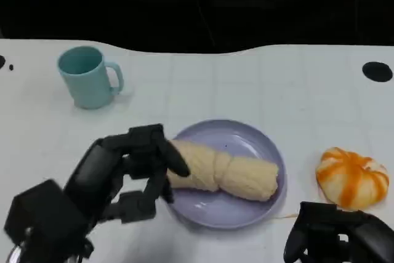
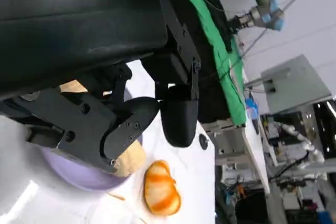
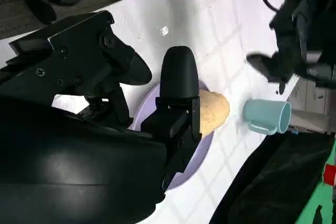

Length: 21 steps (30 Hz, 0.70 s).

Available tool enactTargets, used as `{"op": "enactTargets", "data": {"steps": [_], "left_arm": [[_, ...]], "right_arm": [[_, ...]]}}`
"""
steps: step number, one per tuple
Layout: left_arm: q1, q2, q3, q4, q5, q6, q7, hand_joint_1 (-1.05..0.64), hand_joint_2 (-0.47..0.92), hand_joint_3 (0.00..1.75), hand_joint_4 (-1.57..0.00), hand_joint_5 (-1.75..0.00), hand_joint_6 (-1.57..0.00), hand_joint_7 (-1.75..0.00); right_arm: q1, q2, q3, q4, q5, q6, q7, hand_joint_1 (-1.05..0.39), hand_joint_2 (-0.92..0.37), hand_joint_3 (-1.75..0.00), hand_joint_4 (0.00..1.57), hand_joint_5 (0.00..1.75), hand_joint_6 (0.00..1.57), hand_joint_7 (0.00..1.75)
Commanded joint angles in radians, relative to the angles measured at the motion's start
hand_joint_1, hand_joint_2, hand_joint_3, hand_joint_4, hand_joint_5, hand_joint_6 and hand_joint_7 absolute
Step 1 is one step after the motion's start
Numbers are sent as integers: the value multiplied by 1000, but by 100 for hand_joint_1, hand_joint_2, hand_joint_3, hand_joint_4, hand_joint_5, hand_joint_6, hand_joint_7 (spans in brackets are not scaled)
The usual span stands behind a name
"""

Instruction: Grasp the towel on the left side of the plate with the left hand and place it into the plate.

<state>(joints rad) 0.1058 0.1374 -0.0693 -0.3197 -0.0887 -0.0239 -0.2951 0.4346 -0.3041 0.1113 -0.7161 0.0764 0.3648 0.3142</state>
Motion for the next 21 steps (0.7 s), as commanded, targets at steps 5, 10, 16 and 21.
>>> {"op": "enactTargets", "data": {"steps": [5, 10, 16, 21], "left_arm": [[160, -4, 80, -226, -194, 251, 28, -12, 38, 153, -94, -175, -75, -174], [246, -20, 100, -313, -303, 381, 62, -9, 45, 144, -90, -175, -72, -172], [304, -24, 102, -346, -370, 443, 74, -10, 48, 140, -86, -175, -68, -172], [298, -22, 122, -343, -454, 529, 91, -9, 50, 137, -85, -175, -67, -173]], "right_arm": [[1, -6, -10, -12, 8, 14, 0, -4, -61, -111, 74, 175, 64, 148], [-1, -8, -13, -17, 5, 31, -4, -4, -61, -111, 74, 175, 64, 148], [6, 6, -27, -3, 18, -2, -6, -4, -61, -111, 73, 175, 64, 148], [6, 6, -30, 11, 20, -22, -3, -5, -61, -111, 73, 175, 63, 148]]}}
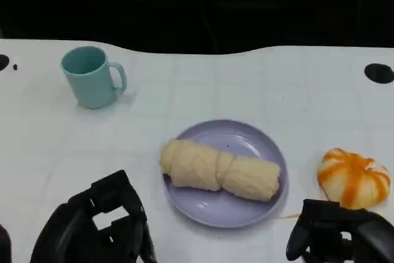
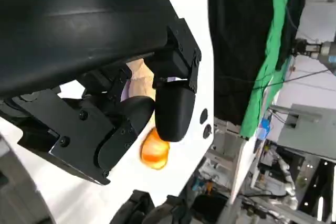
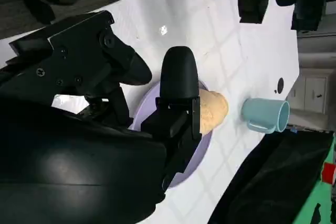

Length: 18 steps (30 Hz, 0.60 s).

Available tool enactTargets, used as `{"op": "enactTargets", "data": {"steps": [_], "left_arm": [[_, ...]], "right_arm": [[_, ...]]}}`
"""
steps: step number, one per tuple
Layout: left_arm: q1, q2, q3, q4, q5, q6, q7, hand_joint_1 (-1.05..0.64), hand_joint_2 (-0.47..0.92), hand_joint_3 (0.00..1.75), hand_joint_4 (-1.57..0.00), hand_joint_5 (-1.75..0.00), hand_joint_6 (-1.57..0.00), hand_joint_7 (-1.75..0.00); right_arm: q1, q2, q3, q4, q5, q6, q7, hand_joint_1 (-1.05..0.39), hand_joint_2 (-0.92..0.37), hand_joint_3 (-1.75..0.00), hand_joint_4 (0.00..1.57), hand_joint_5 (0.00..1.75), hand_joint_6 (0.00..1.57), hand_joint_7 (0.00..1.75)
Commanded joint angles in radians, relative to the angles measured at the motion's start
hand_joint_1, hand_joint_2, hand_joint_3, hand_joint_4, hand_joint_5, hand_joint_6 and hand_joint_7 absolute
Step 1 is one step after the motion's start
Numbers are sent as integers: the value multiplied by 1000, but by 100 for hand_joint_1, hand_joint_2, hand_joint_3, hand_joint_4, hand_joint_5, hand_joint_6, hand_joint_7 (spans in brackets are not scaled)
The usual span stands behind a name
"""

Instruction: Grasp the towel on the left side of the plate with the left hand and place it into the plate.

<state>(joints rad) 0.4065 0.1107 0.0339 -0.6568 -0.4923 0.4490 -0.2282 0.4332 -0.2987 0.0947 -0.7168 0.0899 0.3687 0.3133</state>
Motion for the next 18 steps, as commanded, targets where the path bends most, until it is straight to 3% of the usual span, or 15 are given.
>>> {"op": "enactTargets", "data": {"steps": [1, 18], "left_arm": [[-6, 6, 19, -3, -55, 66, 29, -9, 51, 137, -85, -175, -67, -173], [-37, 10, 36, 22, -81, 142, 58, -9, 52, 135, -85, -175, -72, -170]], "right_arm": [[7, 1, -13, 14, 7, -28, -2, -5, -61, -111, 73, 175, 63, 148], [17, 44, -12, 42, 18, -80, -19, 0, -62, -113, 72, 175, 61, 149]]}}
